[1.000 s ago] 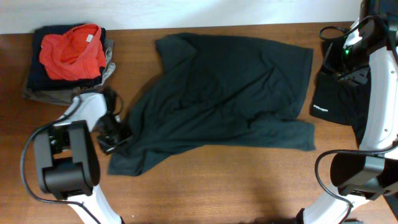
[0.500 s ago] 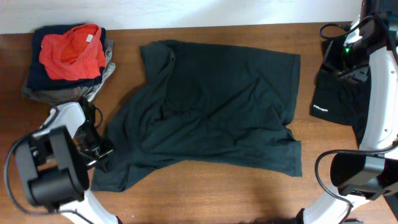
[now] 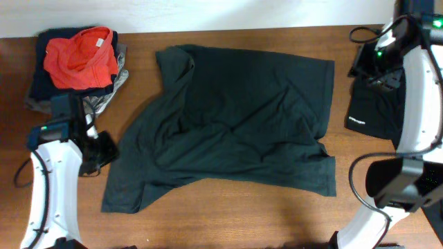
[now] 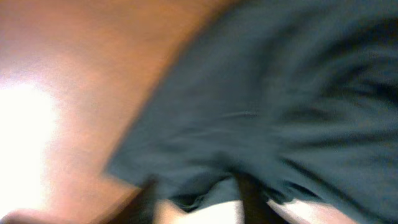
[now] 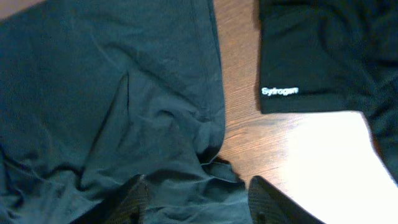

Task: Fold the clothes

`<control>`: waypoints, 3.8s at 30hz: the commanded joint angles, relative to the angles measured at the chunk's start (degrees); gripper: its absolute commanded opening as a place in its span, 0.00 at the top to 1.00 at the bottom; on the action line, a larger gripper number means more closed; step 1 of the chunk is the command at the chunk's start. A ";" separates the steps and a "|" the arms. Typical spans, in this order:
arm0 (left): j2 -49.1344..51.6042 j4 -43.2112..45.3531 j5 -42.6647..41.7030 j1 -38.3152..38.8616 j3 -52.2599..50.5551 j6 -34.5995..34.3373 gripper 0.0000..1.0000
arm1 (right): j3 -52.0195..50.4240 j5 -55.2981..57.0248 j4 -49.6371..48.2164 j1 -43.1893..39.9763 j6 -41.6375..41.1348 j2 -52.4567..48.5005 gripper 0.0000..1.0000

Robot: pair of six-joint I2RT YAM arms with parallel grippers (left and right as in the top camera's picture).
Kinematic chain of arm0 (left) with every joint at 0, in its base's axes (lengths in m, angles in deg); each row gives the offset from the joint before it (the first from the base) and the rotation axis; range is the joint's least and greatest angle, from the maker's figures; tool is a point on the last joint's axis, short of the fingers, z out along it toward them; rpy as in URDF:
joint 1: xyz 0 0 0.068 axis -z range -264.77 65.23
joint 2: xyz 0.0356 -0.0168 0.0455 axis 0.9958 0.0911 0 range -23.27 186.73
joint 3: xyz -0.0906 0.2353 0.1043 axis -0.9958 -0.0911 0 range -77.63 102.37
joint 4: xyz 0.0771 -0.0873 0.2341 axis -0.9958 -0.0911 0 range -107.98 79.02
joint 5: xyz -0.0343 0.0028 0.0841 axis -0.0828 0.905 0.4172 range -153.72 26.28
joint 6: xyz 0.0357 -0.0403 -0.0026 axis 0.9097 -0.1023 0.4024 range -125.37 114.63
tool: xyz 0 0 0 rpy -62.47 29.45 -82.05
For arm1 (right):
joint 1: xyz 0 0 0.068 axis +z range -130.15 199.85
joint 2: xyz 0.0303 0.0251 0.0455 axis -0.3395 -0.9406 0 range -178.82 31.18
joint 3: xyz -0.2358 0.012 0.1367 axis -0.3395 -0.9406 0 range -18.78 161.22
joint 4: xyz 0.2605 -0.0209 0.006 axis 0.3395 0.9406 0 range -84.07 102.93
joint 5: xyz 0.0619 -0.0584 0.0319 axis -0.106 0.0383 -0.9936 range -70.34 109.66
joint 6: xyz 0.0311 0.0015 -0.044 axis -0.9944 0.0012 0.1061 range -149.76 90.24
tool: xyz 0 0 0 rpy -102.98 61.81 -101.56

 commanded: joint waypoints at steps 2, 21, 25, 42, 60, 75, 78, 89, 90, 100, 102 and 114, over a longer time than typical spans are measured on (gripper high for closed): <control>0.02 5.81 -11.76 7.06 0.15 10.54 0.22 | -0.07 -0.83 -0.20 2.64 -0.09 -2.75 0.27; 24.98 33.99 -2.84 18.82 13.25 19.56 0.16 | -0.17 -0.15 -0.33 11.45 2.16 -9.14 0.18; 30.82 33.59 -2.84 18.82 19.87 22.38 0.17 | -0.17 -0.15 -0.37 11.65 2.95 -9.14 0.18; 44.24 34.56 -2.84 19.26 30.08 26.32 0.35 | -0.17 -0.17 -1.01 11.65 2.91 -9.16 0.18; 48.33 34.95 -3.69 19.34 30.10 26.99 0.52 | -0.17 -0.15 -1.46 11.67 2.89 -9.16 0.18; 48.17 24.46 12.28 17.40 40.13 22.38 1.00 | -3.19 -0.15 -5.35 11.65 2.89 -9.16 0.30; 48.17 21.00 13.49 16.20 43.74 22.36 1.00 | -5.86 -0.15 -7.26 11.67 2.89 -9.16 0.30; 48.19 17.70 13.22 14.45 46.42 22.21 0.95 | -18.75 -6.23 -23.54 11.76 2.86 -9.16 0.40; 48.19 17.73 13.22 14.45 46.42 22.21 0.94 | -19.50 -7.43 -25.35 11.78 2.86 -9.16 0.43; 48.22 17.53 13.22 14.45 46.38 22.18 0.94 | -21.29 -8.57 -41.51 15.80 0.31 -10.34 0.95; 48.22 17.42 13.22 14.45 46.36 22.18 0.94 | -21.29 -5.92 -42.84 16.68 -1.05 -11.67 0.96; 48.22 16.76 13.20 14.45 46.38 22.18 0.99 | -21.29 -0.20 -48.22 17.27 -1.68 -19.47 0.96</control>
